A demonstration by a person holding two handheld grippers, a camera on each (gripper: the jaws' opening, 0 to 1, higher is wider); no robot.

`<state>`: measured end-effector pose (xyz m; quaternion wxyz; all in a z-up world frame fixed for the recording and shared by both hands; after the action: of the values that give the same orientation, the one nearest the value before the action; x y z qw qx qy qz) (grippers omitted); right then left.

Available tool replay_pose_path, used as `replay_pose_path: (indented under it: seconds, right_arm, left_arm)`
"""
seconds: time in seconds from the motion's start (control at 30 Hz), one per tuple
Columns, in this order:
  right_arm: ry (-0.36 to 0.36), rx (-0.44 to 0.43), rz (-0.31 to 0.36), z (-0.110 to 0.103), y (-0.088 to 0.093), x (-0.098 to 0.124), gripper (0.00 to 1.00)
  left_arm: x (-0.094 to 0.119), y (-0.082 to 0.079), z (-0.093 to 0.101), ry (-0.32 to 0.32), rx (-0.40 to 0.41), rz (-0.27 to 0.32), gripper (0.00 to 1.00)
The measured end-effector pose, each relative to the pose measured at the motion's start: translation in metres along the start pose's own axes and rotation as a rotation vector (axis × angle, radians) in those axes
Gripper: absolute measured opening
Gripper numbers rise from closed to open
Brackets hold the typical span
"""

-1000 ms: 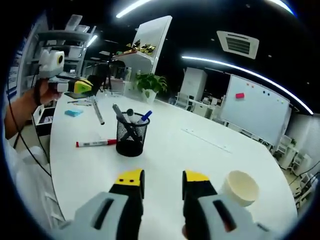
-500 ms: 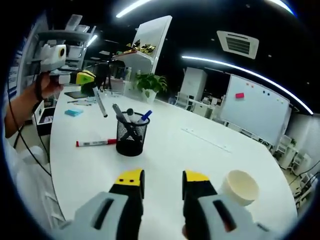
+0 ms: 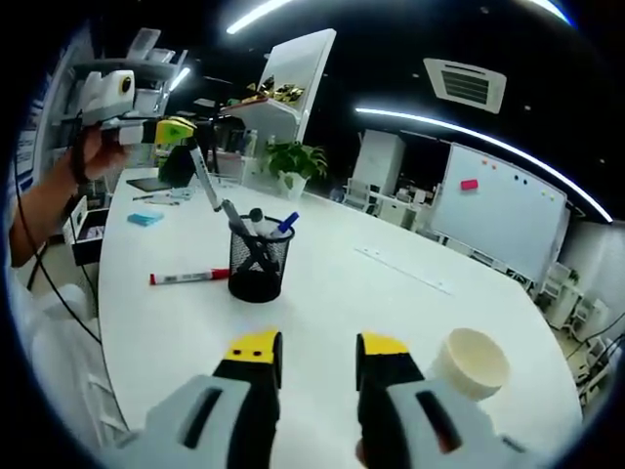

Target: Place the scattered laser pointers and whiteboard markers into the pen holder and stack the scattered paper cups together

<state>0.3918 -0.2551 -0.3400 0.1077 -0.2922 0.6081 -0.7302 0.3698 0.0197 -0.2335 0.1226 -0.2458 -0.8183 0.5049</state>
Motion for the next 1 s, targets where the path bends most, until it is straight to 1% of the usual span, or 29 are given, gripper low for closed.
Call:
replay_pose_path:
  seconds: [0.27, 0.3, 0.37, 0.53, 0.6, 0.63, 1.0]
  right_arm:
    - [0.001, -0.004, 0.000, 0.000, 0.001, 0.001, 0.30]
    - [0.001, -0.003, -0.001, 0.000, 0.002, 0.001, 0.30]
    - [0.001, -0.003, -0.001, 0.001, 0.002, 0.001, 0.30]
    - [-0.001, -0.005, -0.001, 0.001, 0.003, 0.002, 0.30]
    - [0.000, -0.005, -0.004, 0.002, 0.003, 0.002, 0.30]
    - [0.001, -0.006, -0.005, 0.002, 0.004, 0.002, 0.30]
    - [0.003, -0.009, -0.011, 0.003, 0.006, 0.003, 0.30]
  left_arm:
    - [-0.007, -0.012, 0.004, 0.012, -0.017, 0.031, 0.08]
    - [-0.009, -0.014, 0.004, 0.007, -0.040, 0.031, 0.08]
    - [-0.013, -0.014, 0.006, 0.009, -0.051, 0.029, 0.08]
    - [-0.018, -0.017, 0.007, 0.019, -0.036, 0.043, 0.08]
    - [-0.021, -0.019, 0.007, 0.031, 0.005, 0.062, 0.08]
    - [-0.022, -0.018, 0.006, 0.031, 0.010, 0.062, 0.08]
    - [-0.030, -0.019, 0.008, 0.031, 0.013, 0.072, 0.08]
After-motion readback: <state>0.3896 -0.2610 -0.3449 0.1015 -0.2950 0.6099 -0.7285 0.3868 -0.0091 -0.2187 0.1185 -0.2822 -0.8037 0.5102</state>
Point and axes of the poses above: the point that each gripper's makers call its tool centre point, and the gripper's own axes: x roughly backward along the fingers, z roughly to its right, y roughly out of its underside, the point moved 5 cm from there along x, roughly backward along the fingers, and after that the axes turned 11 degrees about -x, right-handed, at the moved point
